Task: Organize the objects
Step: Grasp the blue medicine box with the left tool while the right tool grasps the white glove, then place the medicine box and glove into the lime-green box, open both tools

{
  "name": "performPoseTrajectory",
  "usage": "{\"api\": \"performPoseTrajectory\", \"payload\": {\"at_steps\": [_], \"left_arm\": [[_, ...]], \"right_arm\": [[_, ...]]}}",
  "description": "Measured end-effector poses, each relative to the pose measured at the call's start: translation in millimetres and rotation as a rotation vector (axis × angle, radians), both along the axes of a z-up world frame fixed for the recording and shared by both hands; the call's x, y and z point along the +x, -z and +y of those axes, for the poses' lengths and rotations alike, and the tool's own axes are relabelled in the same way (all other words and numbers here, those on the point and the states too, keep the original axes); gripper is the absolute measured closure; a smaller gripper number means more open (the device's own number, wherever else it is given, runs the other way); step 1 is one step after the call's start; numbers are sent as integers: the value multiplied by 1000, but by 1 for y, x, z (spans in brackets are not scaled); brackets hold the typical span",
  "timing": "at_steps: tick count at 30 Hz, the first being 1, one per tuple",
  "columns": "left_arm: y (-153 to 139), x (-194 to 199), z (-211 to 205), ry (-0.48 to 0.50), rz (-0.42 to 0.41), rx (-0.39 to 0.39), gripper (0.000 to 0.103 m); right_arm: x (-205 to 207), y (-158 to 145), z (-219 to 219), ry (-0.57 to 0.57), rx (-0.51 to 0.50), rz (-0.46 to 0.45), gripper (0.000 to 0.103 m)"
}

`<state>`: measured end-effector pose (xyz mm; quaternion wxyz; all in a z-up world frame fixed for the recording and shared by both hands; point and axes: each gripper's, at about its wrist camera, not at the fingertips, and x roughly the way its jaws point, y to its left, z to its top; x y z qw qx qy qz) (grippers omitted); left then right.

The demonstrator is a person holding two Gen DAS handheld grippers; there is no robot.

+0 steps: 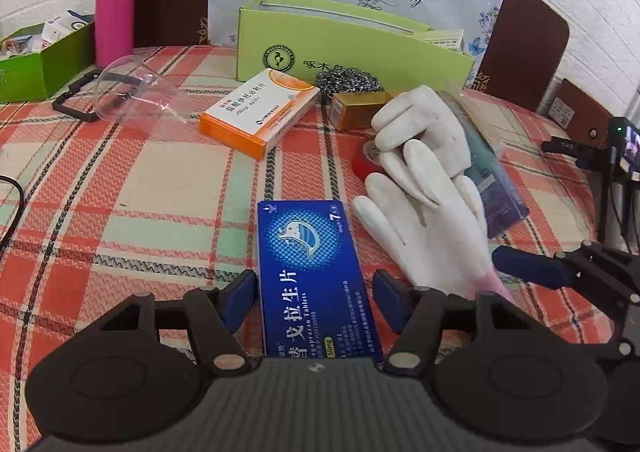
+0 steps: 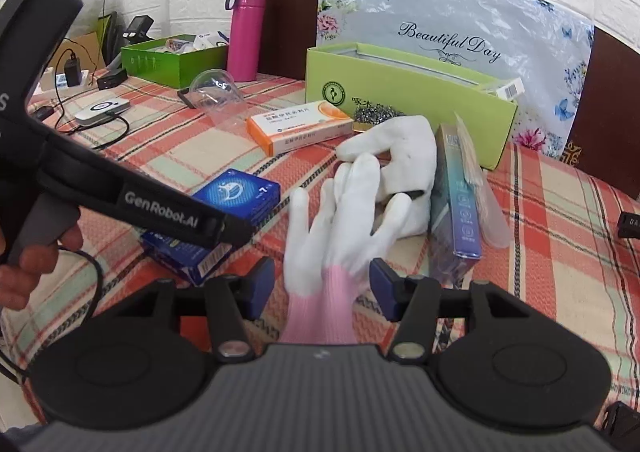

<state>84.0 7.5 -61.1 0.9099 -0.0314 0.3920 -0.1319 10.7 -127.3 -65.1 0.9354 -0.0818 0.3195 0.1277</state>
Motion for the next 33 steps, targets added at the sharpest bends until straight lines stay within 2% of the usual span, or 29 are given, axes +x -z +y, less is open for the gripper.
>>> {"api": "performPoseTrajectory", "payload": {"at_steps": [4,8,9,14,20,25,27,29,33], "left_arm": [[2,1,-1,0,-9,11,37],[2,3,1,5,-7,-6,41],[1,3,2,2,-7,-11,41],[-14,3,7,-5,-26,-62,41],[-68,17,6,38,-131,-114,41],[-111,45,1,65,-203,-157,41],[-124,58,-5,64,-232,-150,41],[-134,74,-11,64,-256,-144,41],[-143,112,-17,37,-252,-175,41]], "right_arm": [[5,8,-2,13,25,22,54],[6,11,-5,11,58,38,89],[6,10,-6,7,69,41,91],[3,-11,-18,-15,173,32,93],[18,-71,-42,-30,248,-81,93],[51,-114,-60,-33,277,-149,93],[68,-125,-65,-29,282,-164,93],[89,-132,-68,-20,272,-179,93],[131,-135,-74,14,250,-188,93]]}}
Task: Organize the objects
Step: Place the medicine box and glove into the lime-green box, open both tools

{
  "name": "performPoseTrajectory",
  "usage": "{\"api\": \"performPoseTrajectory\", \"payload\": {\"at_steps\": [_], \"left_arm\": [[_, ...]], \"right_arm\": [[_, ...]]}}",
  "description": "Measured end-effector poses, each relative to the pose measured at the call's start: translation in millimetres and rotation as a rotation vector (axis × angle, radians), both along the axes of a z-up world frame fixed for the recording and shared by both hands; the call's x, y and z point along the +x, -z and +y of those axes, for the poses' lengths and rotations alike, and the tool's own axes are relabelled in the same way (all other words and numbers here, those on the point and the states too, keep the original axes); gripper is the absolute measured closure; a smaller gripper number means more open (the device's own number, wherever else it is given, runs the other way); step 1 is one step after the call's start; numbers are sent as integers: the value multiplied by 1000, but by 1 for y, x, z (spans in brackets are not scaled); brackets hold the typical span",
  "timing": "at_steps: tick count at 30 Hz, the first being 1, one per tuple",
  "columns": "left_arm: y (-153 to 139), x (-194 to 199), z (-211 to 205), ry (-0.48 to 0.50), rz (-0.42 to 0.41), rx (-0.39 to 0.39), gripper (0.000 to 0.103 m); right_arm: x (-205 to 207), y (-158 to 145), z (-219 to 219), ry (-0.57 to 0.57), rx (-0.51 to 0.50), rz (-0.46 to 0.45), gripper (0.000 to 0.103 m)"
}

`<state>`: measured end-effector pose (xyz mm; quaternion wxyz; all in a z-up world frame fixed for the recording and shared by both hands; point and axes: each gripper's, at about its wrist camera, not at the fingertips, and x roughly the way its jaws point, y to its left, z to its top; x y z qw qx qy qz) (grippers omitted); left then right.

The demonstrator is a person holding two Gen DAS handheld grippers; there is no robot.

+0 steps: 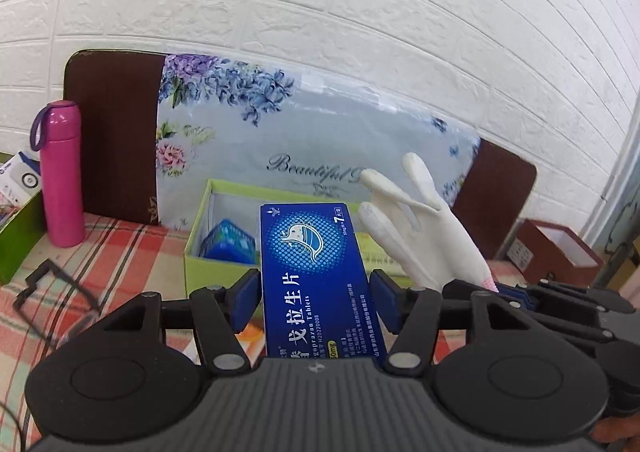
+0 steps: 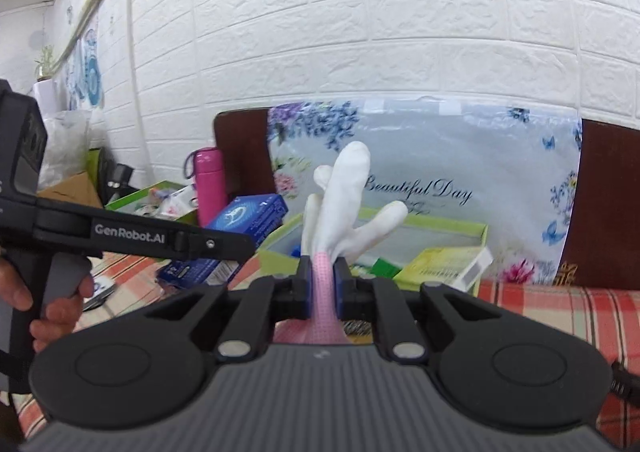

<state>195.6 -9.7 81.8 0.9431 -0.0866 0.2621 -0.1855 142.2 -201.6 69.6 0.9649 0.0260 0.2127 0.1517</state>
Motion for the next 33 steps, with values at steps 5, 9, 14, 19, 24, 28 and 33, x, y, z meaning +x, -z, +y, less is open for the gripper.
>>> {"api": "performPoseTrajectory", "payload": {"at_steps": [5,9,14,19,24,28,33], "left_arm": [[0,52,-9,-40,7,4,41],[9,93,-15,-66,30,4,41],[21,132,-20,-81,45,1,41],[48,152,-22,-127,58,37,20],[64,151,-12,-150,81,37,20],[56,137,-5,-160,81,41,20],[39,100,-8,-184,84,144,20]], "right_arm": [[55,13,-10,35,3,17,93],[94,30,-12,38,-20,41,93],[135,52,-14,21,1,84,92],[160,82,-8,51,-77,130,61],[148,91,-9,44,-87,79,21],[130,79,-12,66,-59,59,16],[82,51,-18,101,-20,-31,1]]}}
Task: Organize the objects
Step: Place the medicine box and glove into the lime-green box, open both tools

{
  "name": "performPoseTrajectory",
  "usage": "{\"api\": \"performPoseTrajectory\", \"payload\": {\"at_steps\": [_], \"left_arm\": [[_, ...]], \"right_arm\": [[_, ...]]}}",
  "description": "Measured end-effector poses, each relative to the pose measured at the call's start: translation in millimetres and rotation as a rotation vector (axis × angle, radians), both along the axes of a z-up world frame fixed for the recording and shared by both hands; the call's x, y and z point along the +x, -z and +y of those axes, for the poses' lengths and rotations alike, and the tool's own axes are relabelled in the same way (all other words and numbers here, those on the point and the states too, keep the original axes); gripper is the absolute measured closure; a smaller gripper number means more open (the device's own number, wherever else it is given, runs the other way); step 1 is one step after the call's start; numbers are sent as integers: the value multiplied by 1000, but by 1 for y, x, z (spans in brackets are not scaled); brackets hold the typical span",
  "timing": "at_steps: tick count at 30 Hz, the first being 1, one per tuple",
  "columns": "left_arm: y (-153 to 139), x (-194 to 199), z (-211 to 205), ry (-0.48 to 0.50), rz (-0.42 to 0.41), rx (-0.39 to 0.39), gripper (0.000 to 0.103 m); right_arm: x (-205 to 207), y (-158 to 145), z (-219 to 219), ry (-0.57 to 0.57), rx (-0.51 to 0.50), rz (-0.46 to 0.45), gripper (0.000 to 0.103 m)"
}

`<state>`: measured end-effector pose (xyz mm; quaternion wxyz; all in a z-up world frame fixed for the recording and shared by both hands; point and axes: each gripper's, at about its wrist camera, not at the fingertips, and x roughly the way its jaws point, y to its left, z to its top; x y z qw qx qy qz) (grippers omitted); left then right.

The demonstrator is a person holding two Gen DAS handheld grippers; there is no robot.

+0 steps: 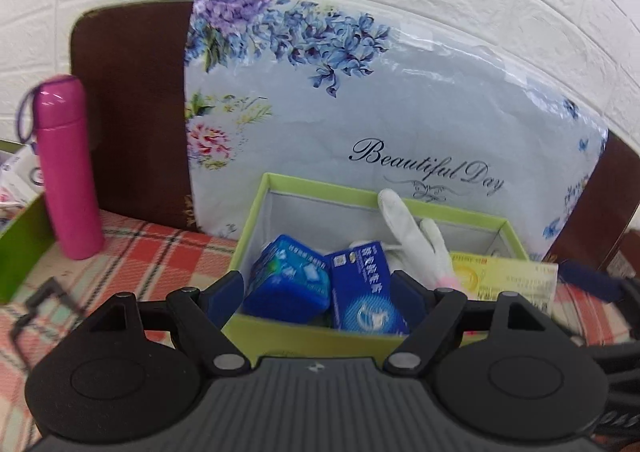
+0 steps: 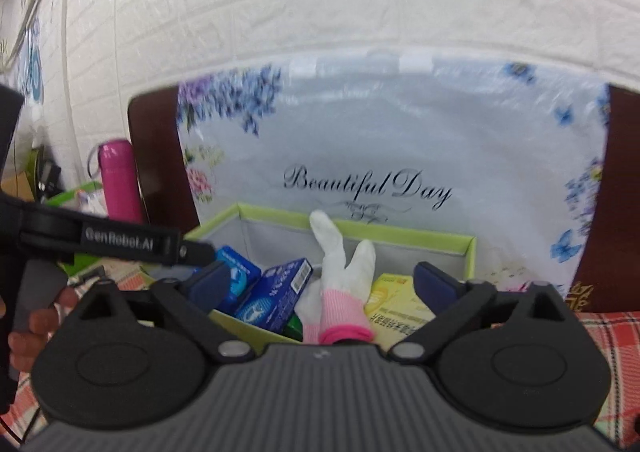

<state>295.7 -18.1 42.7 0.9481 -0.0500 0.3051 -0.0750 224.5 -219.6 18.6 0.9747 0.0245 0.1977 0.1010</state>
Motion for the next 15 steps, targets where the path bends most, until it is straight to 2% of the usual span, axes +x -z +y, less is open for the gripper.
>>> {"api": "performPoseTrajectory", "payload": {"at_steps": [9,15], "left_arm": [[-12,-83,-6,20,-41,50,20],[-7,-125,-1,19,-32,-11,20]], "right_arm": [[-83,-22,-5,18,97,-38,0],[-137,-18,0,32,104,-49,0]]}}
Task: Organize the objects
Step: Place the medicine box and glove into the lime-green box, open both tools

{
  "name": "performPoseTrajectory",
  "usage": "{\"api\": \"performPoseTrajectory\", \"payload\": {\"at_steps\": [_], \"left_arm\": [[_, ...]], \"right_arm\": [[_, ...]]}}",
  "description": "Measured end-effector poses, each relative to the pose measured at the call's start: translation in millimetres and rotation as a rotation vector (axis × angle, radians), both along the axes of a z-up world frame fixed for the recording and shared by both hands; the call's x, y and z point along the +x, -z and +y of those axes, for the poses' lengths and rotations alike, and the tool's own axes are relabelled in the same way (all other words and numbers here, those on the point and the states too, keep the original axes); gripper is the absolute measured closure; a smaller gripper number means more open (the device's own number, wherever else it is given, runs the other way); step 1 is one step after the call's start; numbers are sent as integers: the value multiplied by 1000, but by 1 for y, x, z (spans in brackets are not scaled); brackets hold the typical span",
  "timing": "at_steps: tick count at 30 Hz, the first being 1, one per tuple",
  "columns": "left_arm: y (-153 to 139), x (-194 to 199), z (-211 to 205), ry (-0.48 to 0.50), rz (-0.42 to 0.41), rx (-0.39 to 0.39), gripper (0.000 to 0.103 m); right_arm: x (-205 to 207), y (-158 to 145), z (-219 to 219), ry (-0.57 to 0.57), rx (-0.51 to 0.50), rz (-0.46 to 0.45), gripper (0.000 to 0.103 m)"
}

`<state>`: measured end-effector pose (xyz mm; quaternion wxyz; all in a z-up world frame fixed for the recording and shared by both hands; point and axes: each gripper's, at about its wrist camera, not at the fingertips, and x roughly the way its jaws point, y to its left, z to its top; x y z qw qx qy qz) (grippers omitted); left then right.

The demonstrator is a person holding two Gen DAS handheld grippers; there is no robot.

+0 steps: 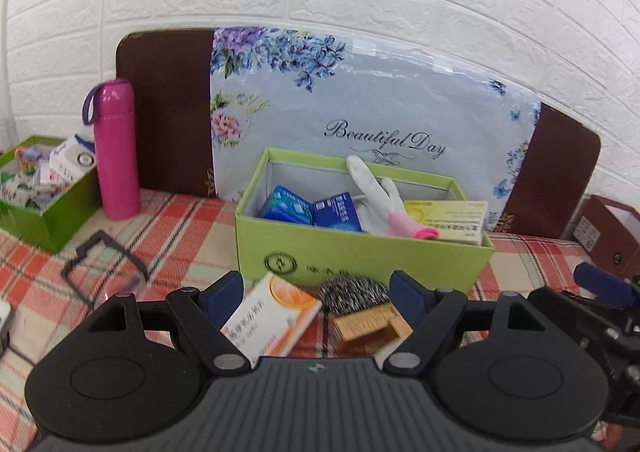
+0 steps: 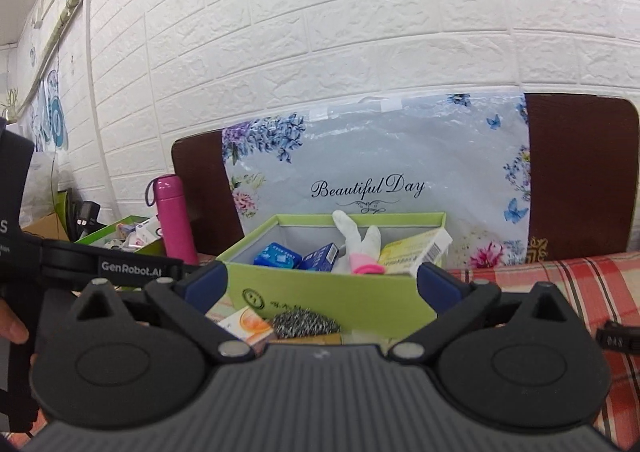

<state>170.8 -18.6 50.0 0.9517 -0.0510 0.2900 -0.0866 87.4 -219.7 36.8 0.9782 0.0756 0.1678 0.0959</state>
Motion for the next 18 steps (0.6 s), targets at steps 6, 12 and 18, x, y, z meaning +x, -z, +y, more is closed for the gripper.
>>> {"api": "performPoseTrajectory", "payload": {"at_steps": [6,12,18], "left_arm": [[16,-27,1,-1,38,-32,20],[34,-44,1,-2,83,-58,20],[59,-59,1,30,127,-85,20]], "right_arm": [[-40,13,7,13,-20,21,0],[-68,30,10,20,4,57,0],[-85,55,6,48,19,116,0]]}}
